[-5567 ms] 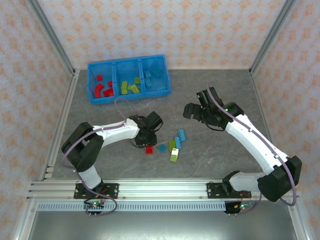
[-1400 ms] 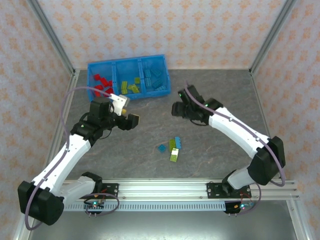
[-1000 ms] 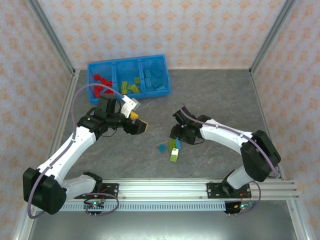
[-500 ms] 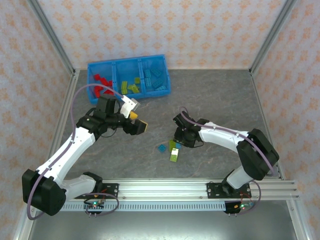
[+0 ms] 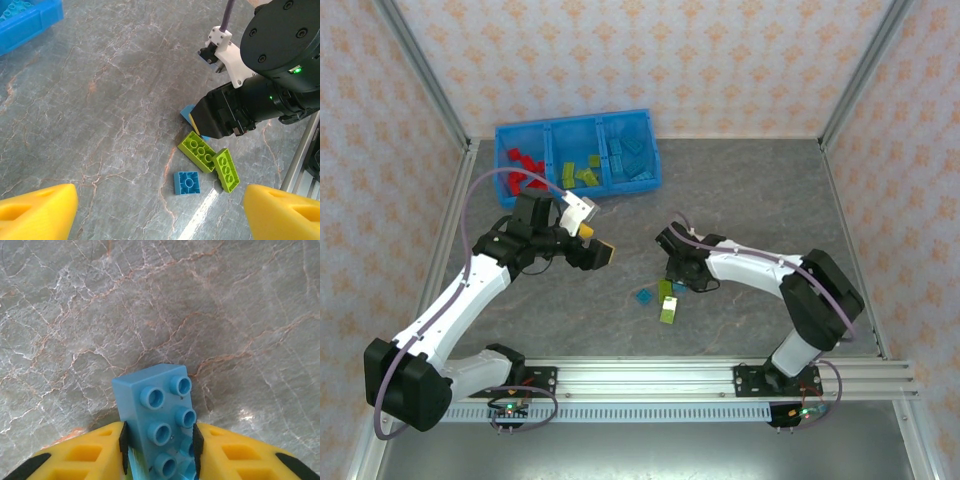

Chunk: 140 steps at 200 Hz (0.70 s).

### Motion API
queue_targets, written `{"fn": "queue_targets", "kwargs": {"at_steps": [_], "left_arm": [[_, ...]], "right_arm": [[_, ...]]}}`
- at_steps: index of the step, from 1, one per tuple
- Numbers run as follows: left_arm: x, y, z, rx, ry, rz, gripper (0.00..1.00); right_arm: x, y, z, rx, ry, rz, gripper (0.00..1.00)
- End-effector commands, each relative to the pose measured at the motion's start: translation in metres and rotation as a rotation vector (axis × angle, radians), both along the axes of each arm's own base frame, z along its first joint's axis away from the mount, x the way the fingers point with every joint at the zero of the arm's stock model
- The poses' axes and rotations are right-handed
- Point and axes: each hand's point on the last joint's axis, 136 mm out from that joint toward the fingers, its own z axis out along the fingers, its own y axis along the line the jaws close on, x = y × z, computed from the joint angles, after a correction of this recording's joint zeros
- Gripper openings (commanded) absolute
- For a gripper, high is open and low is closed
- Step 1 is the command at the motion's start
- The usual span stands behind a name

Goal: Sort the legos into containers by color

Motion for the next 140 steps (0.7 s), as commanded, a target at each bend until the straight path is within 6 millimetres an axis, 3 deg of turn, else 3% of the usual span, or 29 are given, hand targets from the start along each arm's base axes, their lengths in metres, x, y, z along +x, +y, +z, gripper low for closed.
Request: {"fn": "queue_targets", "kwargs": {"at_steps": [1,26,46,62,78,111,129,140], "left_arm": [[0.002,0.002,0.008,0.019,-0.026,0.0,0.87],[0.001,0.001,0.008,0.018,-0.018,-0.002,0.87],[0.001,0.002,0.009,0.019,-0.026,0.0,0.87],[0.0,0.002,0.009,0.021,-0.028,0.002,0.87],[0.001,0.002,0.009,0.02,-0.028,0.002,0.87],[0.001,0.002,0.009,0.022,-0.027,0.003,0.87],[0.002,0.002,0.009,0.02,-0.029,0.004,0.87],[0.002,0.002,0.011,0.02,-0.035,0.006,0.87]], "right_arm": [[-0.015,-0.027,-0.021,-0.142,0.074,0.021,0.4],[-0.009,-0.028,-0.02,-0.166,0.054,0.023,0.42],[-0.01,-0.032,-0.029,-0.207,0.078,0.02,0.59],[-0.01,-0.03,-0.037,-0.206,0.091,0.019,0.61],[-0.008,-0.028,-0.04,-0.201,0.09,0.012,0.57],[-0.002,-0.027,-0.033,-0.206,0.066,-0.002,0.33],[0.006,-0.027,-0.011,-0.19,0.008,-0.018,0.29],[0.014,-0.022,0.012,-0.148,-0.056,-0.015,0.28]]}}
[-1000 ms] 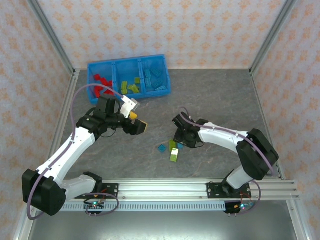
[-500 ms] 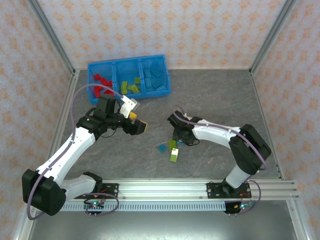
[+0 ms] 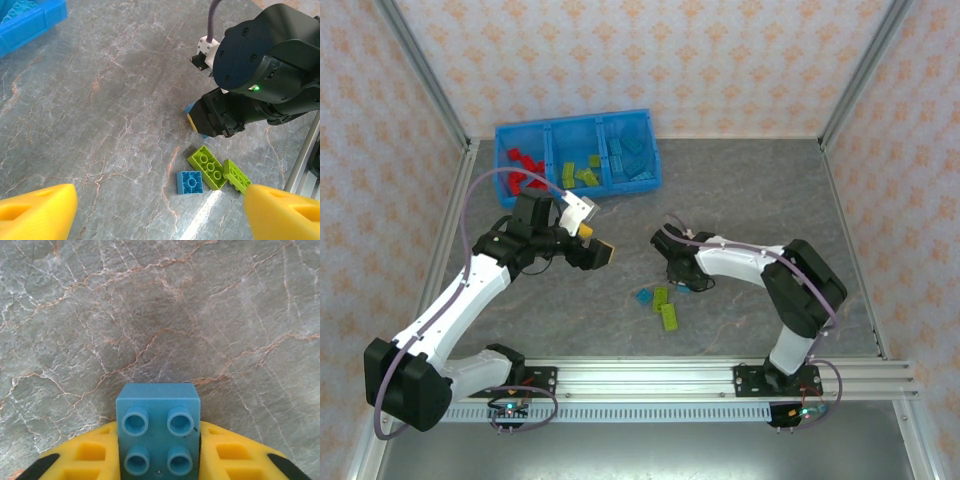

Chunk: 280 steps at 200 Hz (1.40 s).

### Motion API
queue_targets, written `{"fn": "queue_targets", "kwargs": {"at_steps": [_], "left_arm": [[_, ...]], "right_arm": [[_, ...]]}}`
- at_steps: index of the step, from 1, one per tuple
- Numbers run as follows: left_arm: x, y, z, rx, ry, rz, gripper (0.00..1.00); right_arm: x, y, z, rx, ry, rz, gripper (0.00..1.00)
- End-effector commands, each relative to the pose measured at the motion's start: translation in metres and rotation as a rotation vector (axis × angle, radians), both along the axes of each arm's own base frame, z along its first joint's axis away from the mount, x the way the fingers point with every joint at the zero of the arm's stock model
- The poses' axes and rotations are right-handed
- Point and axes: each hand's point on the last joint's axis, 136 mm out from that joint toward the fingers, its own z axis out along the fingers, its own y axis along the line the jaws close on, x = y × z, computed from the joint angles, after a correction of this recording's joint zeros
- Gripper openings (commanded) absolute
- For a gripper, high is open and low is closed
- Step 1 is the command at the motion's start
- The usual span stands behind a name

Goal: Sort the legos into containers by color

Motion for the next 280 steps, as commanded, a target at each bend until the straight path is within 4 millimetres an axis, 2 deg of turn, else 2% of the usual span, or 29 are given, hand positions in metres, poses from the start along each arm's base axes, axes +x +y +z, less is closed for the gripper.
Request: {"fn": "queue_targets", "kwargs": {"at_steps": [1,30,51,63,83,101,112,119,122,132,150,167,173,185,193,210,223,244,254,264,268,280], "left_arm": [[0.001,0.001,0.011,0.011,-0.035,-0.004,0.87],[0.004,0.008,0.021,0.018,-0.097,0.045,0.89],[0.011,0.024,0.025,0.06,-0.154,0.142,0.91],[0.019,0.044,0.023,0.127,-0.175,0.252,0.92],[0.03,0.077,0.018,0.244,-0.193,0.42,0.94],[0.032,0.09,0.016,0.287,-0.196,0.483,0.97],[0.032,0.091,0.017,0.288,-0.196,0.488,0.97],[0.031,0.09,0.015,0.286,-0.192,0.485,0.98],[0.031,0.09,0.016,0.282,-0.192,0.484,0.98],[0.031,0.089,0.015,0.277,-0.189,0.481,0.98],[0.031,0.09,0.015,0.276,-0.191,0.488,0.98],[0.034,0.095,0.015,0.291,-0.197,0.52,0.99],[0.035,0.098,0.016,0.295,-0.203,0.537,0.99],[0.036,0.102,0.016,0.302,-0.211,0.564,0.98],[0.036,0.104,0.017,0.302,-0.218,0.575,0.98],[0.037,0.105,0.017,0.298,-0.22,0.583,0.98],[0.038,0.104,0.014,0.3,-0.214,0.58,0.98],[0.04,0.101,0.011,0.3,-0.195,0.568,0.99],[0.04,0.1,0.008,0.299,-0.189,0.564,0.99],[0.04,0.097,0.007,0.29,-0.183,0.557,0.99],[0.04,0.096,0.006,0.286,-0.177,0.553,0.99],[0.037,0.092,0.003,0.271,-0.153,0.534,0.99]], "right_arm": [[0.011,-0.008,0.034,-0.009,-0.093,-0.018,0.28],[0.048,0.027,0.118,0.15,-0.354,0.113,0.29],[0.081,0.054,0.166,0.188,-0.522,0.214,0.29],[0.104,0.068,0.185,0.162,-0.597,0.255,0.29],[0.149,0.087,0.201,0.045,-0.701,0.291,0.29],[0.189,0.108,0.206,-0.026,-0.76,0.314,0.28],[0.215,0.118,0.201,-0.043,-0.766,0.311,0.27],[0.23,0.124,0.189,-0.058,-0.75,0.312,0.27],[0.237,0.126,0.193,-0.055,-0.756,0.309,0.27],[0.257,0.131,0.18,-0.079,-0.741,0.3,0.26],[0.284,0.138,0.161,-0.1,-0.719,0.282,0.26],[0.302,0.138,0.14,-0.098,-0.691,0.254,0.27],[0.309,0.139,0.138,-0.08,-0.69,0.245,0.29],[0.316,0.144,0.132,-0.027,-0.678,0.26,0.36],[0.319,0.146,0.136,-0.001,-0.679,0.266,0.43],[0.318,0.151,0.154,0.03,-0.695,0.297,0.57],[0.312,0.152,0.176,0.059,-0.703,0.308,0.59],[0.289,0.146,0.208,0.125,-0.667,0.294,0.59],[0.275,0.14,0.229,0.168,-0.661,0.276,0.59],[0.259,0.134,0.239,0.195,-0.641,0.263,0.59],[0.253,0.13,0.249,0.211,-0.646,0.258,0.59],[0.23,0.119,0.258,0.235,-0.619,0.26,0.59]]}}
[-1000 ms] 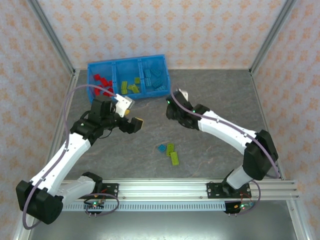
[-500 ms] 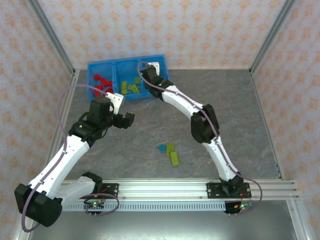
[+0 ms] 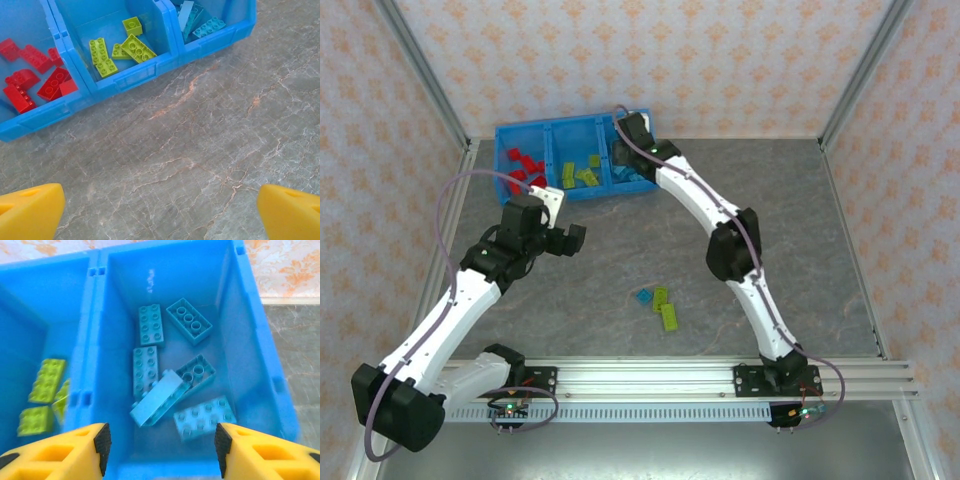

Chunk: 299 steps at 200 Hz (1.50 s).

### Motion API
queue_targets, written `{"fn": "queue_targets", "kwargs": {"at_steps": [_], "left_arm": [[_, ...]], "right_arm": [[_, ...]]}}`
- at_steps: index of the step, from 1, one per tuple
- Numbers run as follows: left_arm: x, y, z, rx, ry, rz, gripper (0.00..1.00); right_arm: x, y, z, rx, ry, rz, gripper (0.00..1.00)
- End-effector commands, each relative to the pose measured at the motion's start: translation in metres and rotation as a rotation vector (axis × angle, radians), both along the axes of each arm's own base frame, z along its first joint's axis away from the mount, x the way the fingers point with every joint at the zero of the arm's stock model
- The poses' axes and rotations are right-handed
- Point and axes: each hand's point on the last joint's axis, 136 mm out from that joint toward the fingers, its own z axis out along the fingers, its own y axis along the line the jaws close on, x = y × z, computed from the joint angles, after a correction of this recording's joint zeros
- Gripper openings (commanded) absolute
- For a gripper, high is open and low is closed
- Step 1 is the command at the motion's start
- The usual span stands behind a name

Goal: Sort the legos into containers by color

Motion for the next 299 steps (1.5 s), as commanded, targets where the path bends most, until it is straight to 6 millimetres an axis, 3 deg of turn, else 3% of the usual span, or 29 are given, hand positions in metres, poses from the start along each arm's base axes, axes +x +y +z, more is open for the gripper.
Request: {"fn": "queue_targets", "kwargs": {"at_steps": [1,22,59,82,101,108,129,181,225,299], "left_arm": [[0.001,-0.007,-0.003,-0.042,0.009,-0.007,0.99],[-0.011,-0.027,-0.004,-0.094,0.076,-0.055,0.96],[-0.046,-0.086,-0.017,-0.266,0.27,-0.138,0.89],[-0.072,-0.123,-0.042,-0.215,0.362,-0.226,0.85],[-0.092,-0.143,-0.073,-0.085,0.434,-0.313,0.83],[-0.097,-0.149,-0.085,-0.042,0.46,-0.34,0.82],[-0.101,-0.16,-0.115,0.055,0.533,-0.385,0.8],[-0.093,-0.179,-0.159,0.154,0.625,-0.446,0.76],[-0.09,-0.186,-0.183,0.176,0.677,-0.44,0.67],[-0.078,-0.206,-0.201,0.121,0.644,-0.452,0.53]], "right_arm": [[-0.051,-0.019,0.079,0.124,0.0,0.013,0.6],[-0.099,-0.039,0.095,0.148,0.035,0.067,0.61],[-0.191,-0.094,0.079,0.137,0.143,0.092,0.74],[-0.241,-0.131,0.058,0.157,0.199,0.038,0.89],[-0.265,-0.156,0.04,0.153,0.215,-0.02,0.96],[-0.273,-0.166,0.043,0.159,0.199,-0.042,0.97],[-0.279,-0.181,0.04,0.144,0.198,-0.087,0.97],[-0.271,-0.174,0.038,0.117,0.22,-0.078,0.97],[-0.271,-0.174,0.033,0.105,0.238,-0.083,0.97],[-0.274,-0.175,0.021,0.112,0.268,-0.105,0.98]]}}
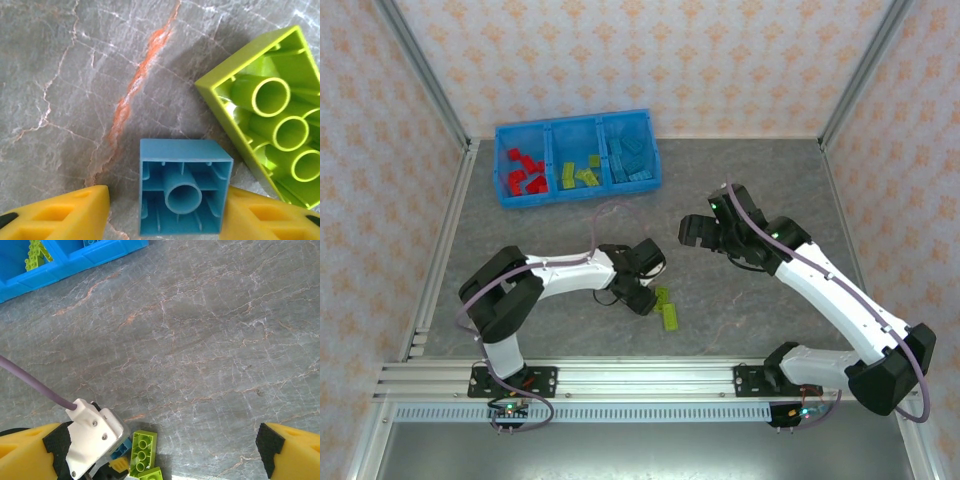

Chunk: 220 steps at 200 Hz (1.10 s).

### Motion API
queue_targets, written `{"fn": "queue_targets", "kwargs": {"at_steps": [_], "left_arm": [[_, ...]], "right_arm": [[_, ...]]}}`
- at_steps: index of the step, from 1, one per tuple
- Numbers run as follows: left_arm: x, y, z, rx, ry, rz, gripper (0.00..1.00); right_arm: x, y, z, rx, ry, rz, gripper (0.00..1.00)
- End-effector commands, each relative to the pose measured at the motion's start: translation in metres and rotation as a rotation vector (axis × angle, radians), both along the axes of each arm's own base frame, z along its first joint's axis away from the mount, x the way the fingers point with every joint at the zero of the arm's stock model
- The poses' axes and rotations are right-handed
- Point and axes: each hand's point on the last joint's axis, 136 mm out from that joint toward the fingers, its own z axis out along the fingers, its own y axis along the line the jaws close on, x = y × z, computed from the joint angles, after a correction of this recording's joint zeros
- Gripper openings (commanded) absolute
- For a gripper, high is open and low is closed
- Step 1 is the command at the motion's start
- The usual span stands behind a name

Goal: Sort the legos into containers by color

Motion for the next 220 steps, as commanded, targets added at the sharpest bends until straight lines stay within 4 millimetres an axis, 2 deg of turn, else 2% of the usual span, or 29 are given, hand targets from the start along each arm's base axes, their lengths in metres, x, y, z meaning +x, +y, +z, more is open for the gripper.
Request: {"fn": "queue_targets", "kwargs": {"at_steps": [1,42,59,79,105,126,153,180,213,214,220], "left_arm": [[0.009,-0.018,-0.003,-0.057,-0.032,-0.013,0.53],[0.016,-0.017,-0.006,-0.053,-0.064,-0.005,0.45],[0.018,-0.014,0.001,-0.065,-0.104,-0.002,0.35],[0.021,-0.009,0.02,-0.098,-0.177,0.001,0.31],[0.031,-0.001,0.048,-0.112,-0.263,0.018,0.3],[0.049,0.007,0.076,-0.161,-0.32,0.077,0.3],[0.095,0.022,0.115,-0.229,-0.391,0.183,0.3],[0.161,0.033,0.148,-0.22,-0.465,0.255,0.3],[0.254,0.052,0.17,-0.147,-0.557,0.33,0.3],[0.257,0.052,0.164,-0.137,-0.549,0.33,0.3],[0.272,0.053,0.161,-0.122,-0.553,0.337,0.31]], "right_arm": [[-0.002,-0.008,-0.004,-0.02,0.014,-0.037,0.98],[-0.002,-0.008,-0.008,-0.019,0.021,-0.042,0.98],[-0.004,-0.007,-0.013,-0.016,0.036,-0.037,0.98],[-0.01,-0.002,-0.023,0.005,0.074,-0.013,0.98],[-0.02,0.014,-0.033,0.082,0.131,0.044,0.97],[-0.025,0.028,-0.033,0.15,0.155,0.086,0.97],[-0.02,0.039,-0.019,0.241,0.115,0.081,0.97],[-0.012,0.034,-0.008,0.256,0.057,0.034,0.98],[-0.013,0.025,-0.011,0.238,0.059,-0.004,0.98],[-0.013,0.025,-0.011,0.239,0.059,-0.003,0.98],[-0.014,0.024,-0.011,0.238,0.06,-0.008,0.98]]}}
